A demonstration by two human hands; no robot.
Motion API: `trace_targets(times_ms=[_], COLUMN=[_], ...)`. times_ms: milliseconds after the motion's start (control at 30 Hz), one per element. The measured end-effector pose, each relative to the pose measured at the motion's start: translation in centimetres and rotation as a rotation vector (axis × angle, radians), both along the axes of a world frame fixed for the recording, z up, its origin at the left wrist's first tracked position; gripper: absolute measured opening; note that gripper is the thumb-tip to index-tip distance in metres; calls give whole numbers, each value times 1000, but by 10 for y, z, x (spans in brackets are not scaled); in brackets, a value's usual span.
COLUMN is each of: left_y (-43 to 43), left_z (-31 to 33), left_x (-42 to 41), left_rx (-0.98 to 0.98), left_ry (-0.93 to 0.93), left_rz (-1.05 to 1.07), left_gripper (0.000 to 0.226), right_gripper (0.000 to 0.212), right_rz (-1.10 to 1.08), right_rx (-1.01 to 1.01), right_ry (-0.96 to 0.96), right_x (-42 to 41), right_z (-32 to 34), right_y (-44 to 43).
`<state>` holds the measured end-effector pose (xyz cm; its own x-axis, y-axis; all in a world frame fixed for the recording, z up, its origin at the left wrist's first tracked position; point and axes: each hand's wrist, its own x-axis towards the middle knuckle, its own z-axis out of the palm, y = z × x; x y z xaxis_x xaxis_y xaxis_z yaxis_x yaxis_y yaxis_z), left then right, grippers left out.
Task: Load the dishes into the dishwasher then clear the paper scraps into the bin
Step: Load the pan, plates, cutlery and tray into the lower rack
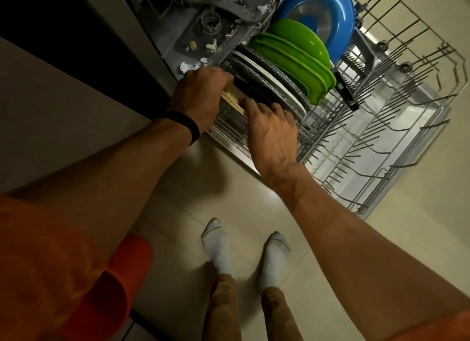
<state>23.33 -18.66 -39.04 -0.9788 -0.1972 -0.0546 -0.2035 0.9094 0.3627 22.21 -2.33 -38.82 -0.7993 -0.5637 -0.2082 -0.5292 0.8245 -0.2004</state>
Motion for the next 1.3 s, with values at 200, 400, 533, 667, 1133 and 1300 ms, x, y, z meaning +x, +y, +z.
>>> trace_targets(times_ms=[200, 400, 533, 667, 1133, 1300], left_y=[0, 9, 21, 21, 20, 27], left_z=[2, 6, 1, -15, -36, -28], left_x=[-13, -26, -43, -33, -1, 5], left_rx=[-50, -131, -154, -96, -81, -119], left_ry=[-120, -192, -247, -75, 83, 32], left_rz=[25, 39, 4, -98, -186, -185], left_gripper=[26, 28, 35, 35, 58, 64], right_gripper=[75, 62, 64, 69, 57, 58], right_rz=[-111, -281, -325, -306, -166, -80], right_rx=[-116, -304, -270, -250, -314, -246], right_ry=[-4, -37, -125, -118, -47, -44], right_x=[33, 22, -4, -13, 4, 9], right_z=[-7, -18, -20, -24, -19, -14], right_y=[17, 9, 24, 29, 57, 54])
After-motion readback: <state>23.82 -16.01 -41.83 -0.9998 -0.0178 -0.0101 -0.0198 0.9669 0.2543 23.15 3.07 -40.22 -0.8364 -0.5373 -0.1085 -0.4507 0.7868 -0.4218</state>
